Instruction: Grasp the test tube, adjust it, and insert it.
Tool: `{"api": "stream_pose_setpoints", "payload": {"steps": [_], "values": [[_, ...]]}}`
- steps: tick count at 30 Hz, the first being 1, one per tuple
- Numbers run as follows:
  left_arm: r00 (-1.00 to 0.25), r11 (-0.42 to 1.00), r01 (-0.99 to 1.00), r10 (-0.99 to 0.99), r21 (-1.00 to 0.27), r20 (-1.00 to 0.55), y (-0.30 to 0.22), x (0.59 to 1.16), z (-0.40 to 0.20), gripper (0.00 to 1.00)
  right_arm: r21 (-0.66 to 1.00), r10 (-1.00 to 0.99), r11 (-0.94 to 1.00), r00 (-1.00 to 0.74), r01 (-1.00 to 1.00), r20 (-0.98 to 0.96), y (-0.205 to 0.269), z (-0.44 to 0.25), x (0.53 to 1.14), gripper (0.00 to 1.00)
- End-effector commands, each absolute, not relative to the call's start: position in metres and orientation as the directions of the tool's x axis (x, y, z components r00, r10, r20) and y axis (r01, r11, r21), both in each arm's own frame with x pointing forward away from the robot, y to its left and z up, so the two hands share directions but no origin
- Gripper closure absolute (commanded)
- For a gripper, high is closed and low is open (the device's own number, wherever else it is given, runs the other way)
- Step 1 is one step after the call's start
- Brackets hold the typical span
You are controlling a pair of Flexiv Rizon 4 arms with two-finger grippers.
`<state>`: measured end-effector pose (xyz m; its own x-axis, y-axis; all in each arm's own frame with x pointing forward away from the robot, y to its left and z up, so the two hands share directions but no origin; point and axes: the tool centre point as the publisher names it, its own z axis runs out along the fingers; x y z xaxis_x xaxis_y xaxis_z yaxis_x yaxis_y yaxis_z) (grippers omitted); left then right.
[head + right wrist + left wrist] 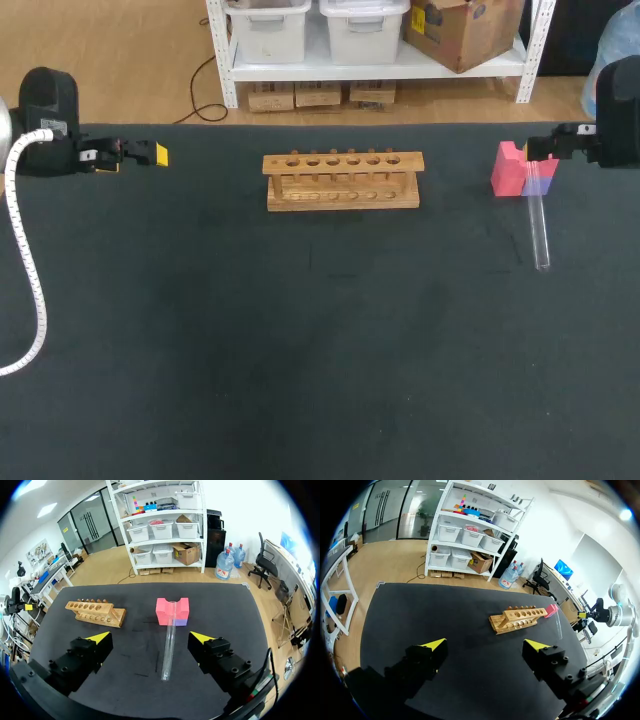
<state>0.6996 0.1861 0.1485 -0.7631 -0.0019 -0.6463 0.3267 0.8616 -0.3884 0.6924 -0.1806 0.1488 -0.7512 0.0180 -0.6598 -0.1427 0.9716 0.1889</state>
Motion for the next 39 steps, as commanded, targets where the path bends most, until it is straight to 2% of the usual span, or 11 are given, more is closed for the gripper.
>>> {"api": "stream_pose_setpoints", "payload": {"steps": [1, 7, 16, 24, 30, 39], "values": [[-0.766, 0.865, 0.322, -0.001, -0.385, -0.643, 0.185, 0.700, 0.150, 0.00, 0.194, 0.015, 0.969, -0.752, -0.151, -0.659, -0.182, 0.149, 0.694, 0.00], [-0.749, 0.846, 0.368, 0.024, -0.385, -0.662, 0.183, 0.701, 0.149, 0.00, 0.194, 0.015, 0.969, -0.752, -0.151, -0.659, -0.182, 0.149, 0.694, 0.00], [-0.566, 0.769, 0.613, 0.268, -0.181, -0.779, 0.189, 0.700, 0.152, 0.00, 0.194, 0.015, 0.969, -0.752, -0.151, -0.659, -0.182, 0.149, 0.694, 0.00], [-0.407, 0.643, 0.766, 0.471, -0.011, -0.783, 0.191, 0.694, 0.151, 0.00, 0.194, 0.015, 0.969, -0.752, -0.151, -0.659, -0.182, 0.149, 0.694, 0.00], [-0.340, 0.559, 0.829, 0.530, 0.020, -0.777, 0.190, 0.692, 0.147, 0.00, 0.194, 0.015, 0.969, -0.752, -0.151, -0.659, -0.182, 0.149, 0.694, 0.00], [-0.297, 0.525, 0.850, 0.532, 0.034, -0.793, 0.189, 0.702, 0.133, 0.00, 0.194, 0.015, 0.969, -0.752, -0.151, -0.659, -0.182, 0.149, 0.694, 0.00]]}}
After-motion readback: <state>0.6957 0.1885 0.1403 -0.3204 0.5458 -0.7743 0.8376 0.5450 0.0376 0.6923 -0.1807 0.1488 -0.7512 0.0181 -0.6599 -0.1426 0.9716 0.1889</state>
